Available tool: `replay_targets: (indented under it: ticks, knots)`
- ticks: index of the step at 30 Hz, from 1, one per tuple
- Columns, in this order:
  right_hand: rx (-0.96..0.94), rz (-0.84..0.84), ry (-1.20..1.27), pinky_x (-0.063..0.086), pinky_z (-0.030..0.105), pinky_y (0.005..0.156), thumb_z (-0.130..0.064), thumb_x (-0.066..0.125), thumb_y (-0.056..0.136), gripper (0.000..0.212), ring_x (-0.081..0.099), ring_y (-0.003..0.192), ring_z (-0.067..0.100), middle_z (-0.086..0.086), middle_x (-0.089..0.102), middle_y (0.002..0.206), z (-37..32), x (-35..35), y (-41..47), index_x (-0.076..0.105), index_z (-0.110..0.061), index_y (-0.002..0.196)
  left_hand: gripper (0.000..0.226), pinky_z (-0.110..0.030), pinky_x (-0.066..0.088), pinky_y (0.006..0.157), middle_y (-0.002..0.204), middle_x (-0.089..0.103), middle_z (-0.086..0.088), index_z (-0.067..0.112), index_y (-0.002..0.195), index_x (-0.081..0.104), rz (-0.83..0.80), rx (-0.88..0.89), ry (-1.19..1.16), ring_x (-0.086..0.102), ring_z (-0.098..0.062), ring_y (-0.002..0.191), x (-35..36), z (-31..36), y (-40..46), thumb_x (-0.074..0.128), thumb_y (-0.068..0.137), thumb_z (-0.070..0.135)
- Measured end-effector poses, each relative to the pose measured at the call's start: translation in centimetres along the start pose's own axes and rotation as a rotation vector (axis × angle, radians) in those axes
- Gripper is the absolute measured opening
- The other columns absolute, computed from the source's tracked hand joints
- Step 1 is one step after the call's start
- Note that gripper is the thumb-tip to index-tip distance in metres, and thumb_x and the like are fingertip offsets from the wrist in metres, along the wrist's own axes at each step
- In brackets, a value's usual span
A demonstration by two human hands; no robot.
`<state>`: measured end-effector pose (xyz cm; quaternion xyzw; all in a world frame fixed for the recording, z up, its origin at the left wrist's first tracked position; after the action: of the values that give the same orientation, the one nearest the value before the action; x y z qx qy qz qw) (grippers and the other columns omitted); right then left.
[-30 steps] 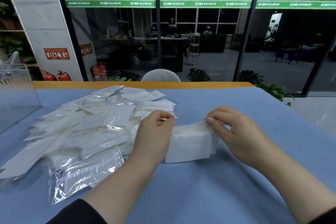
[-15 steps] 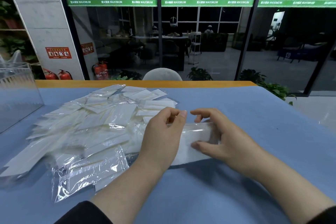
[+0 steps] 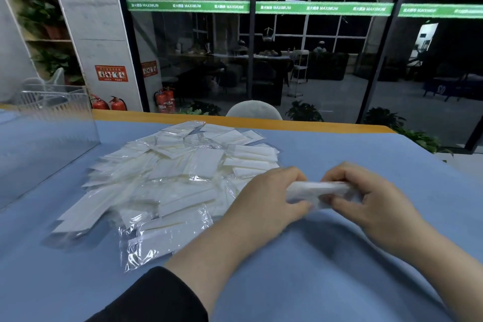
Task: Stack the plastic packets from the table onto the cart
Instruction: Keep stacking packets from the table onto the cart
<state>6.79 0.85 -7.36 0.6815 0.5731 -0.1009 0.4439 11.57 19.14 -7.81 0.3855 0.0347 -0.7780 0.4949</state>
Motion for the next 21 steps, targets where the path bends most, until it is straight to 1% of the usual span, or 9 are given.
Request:
replay_targets:
  ticks: [2,3,5,7,9,12,14,18,21]
  knots:
    - [-0.055,-0.006,-0.011,0.039,0.012,0.071,0.005,0.075,0.082,0.042,0.058,0.083,0.008,-0.012,0.064,0.089,-0.7,0.4,0.0,0.064,-0.036,0.083,0.011,-0.031,0.046,0.071,0.083,0.06,0.01,0.027,0.094,0.062,-0.005,0.017,0.07,0.053,-0.011,0.08,-0.8,0.5,-0.4,0.067,0.087,0.02]
    - [-0.075,0.001,-0.004,0.04,0.012,0.073,-0.003,0.076,0.083,0.038,0.059,0.086,0.008,-0.013,0.065,0.093,-1.1,0.6,0.2,0.063,-0.039,0.086,0.009,-0.036,0.048,0.071,0.08,0.059,0.008,0.026,0.092,0.061,0.008,0.016,0.099,0.053,-0.014,0.079,-1.4,0.8,-0.7,0.064,0.088,0.018]
    - [-0.066,0.049,0.06,0.044,0.014,0.085,-0.034,0.074,0.082,0.027,0.061,0.102,0.005,-0.017,0.065,0.109,-1.7,0.6,0.8,0.061,-0.044,0.104,0.006,-0.044,0.048,0.072,0.077,0.059,0.003,0.022,0.089,0.06,0.061,0.03,0.153,0.054,-0.021,0.078,-3.2,1.4,-1.1,0.061,0.089,0.017]
    - [-0.01,0.124,0.159,0.047,0.022,0.1,-0.054,0.068,0.085,0.045,0.057,0.12,0.004,-0.019,0.06,0.126,-2.1,0.2,1.9,0.053,-0.04,0.126,0.005,-0.045,0.047,0.073,0.077,0.061,0.0,0.021,0.089,0.061,0.186,0.03,0.165,0.055,-0.025,0.079,-6.4,1.2,-1.6,0.06,0.09,0.016]
    - [0.081,0.13,0.122,0.047,0.035,0.106,-0.06,0.064,0.08,0.059,0.054,0.124,0.004,-0.018,0.056,0.13,-1.9,0.3,3.5,0.049,-0.037,0.132,0.007,-0.043,0.047,0.071,0.077,0.062,0.0,0.022,0.091,0.063,0.366,-0.029,0.167,0.054,-0.025,0.078,-10.1,-0.3,-2.4,0.06,0.091,0.017]
    - [0.178,-0.086,-0.13,0.041,0.038,0.11,-0.066,0.066,0.075,0.068,0.048,0.127,0.003,-0.02,0.047,0.14,-1.6,2.7,5.9,0.045,-0.046,0.136,0.009,-0.04,0.045,0.067,0.08,0.063,0.004,0.025,0.097,0.066,0.541,-0.105,0.198,0.056,-0.024,0.079,-13.4,-4.0,-4.2,0.061,0.094,0.018]
    - [0.181,-0.265,-0.266,0.037,0.034,0.108,-0.062,0.07,0.08,0.071,0.043,0.132,0.006,-0.024,0.037,0.147,-1.8,5.1,7.6,0.037,-0.05,0.142,0.012,-0.038,0.044,0.068,0.087,0.066,0.001,0.023,0.107,0.067,0.551,-0.176,0.228,0.058,-0.03,0.086,-14.0,-5.9,-4.7,0.062,0.095,0.021]
    - [0.167,-0.495,-0.361,0.036,0.031,0.099,-0.052,0.076,0.084,0.082,0.038,0.137,0.012,-0.023,0.027,0.155,-2.2,8.5,11.9,0.028,-0.047,0.15,0.004,-0.043,0.048,0.069,0.08,0.061,0.004,0.023,0.101,0.063,0.58,-0.216,0.196,0.056,-0.027,0.079,-14.6,-7.4,-4.3,0.061,0.097,0.022]
    - [0.209,-0.701,-0.469,0.034,0.036,0.112,-0.046,0.082,0.079,0.1,0.034,0.143,0.015,-0.018,0.023,0.16,-0.8,10.0,15.2,0.017,-0.047,0.155,0.007,-0.042,0.048,0.07,0.078,0.059,0.007,0.024,0.103,0.064,0.555,-0.202,0.214,0.054,-0.027,0.082,-14.3,-7.6,-4.1,0.061,0.097,0.022]
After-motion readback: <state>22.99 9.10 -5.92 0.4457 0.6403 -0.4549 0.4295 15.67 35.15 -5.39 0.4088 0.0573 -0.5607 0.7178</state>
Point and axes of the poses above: each hand's wrist, its own y-axis towards the middle knuckle, its own x-axis out of the palm, z = x × y, the point moved 3 cm from there along y, towards the middle knuckle
